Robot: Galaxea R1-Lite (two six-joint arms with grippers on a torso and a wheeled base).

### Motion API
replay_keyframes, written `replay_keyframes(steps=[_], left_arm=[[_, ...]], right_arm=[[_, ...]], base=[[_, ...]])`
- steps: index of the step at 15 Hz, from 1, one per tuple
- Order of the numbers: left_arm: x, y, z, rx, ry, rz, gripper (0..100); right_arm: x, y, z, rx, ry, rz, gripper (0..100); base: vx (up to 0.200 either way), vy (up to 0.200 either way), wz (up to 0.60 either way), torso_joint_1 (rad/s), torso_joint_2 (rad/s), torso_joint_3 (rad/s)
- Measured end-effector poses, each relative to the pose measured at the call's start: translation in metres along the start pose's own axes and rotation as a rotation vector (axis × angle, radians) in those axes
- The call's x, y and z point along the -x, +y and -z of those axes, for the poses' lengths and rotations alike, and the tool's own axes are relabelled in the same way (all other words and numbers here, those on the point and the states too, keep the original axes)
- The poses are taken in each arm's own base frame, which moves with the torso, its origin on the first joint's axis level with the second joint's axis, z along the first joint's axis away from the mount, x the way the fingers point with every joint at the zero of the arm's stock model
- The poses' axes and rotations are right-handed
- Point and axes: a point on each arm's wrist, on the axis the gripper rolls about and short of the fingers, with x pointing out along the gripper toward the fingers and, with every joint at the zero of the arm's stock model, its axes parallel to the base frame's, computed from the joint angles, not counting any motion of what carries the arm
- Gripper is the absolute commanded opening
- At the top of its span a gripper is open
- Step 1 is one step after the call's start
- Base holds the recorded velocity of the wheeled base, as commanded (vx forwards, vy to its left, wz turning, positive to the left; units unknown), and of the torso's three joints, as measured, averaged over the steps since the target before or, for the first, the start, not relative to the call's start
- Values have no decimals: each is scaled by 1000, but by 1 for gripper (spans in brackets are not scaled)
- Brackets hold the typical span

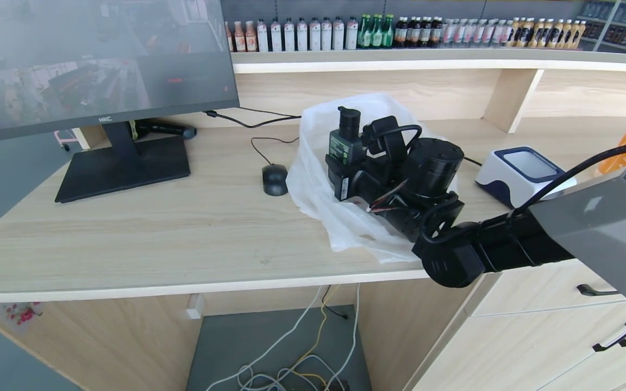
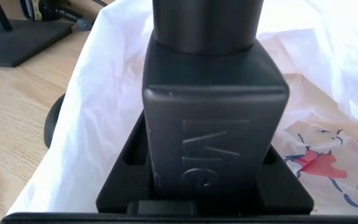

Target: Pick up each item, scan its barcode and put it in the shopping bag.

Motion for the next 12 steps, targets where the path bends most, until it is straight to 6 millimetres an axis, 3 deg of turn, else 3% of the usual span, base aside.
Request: replay_keyframes(steps=[12], left_arm=[[0, 0, 0, 0, 0, 0, 100]], right_arm=[[-1, 1, 13, -1, -1, -1, 0]], base=[[0, 0, 0, 0, 0, 0]])
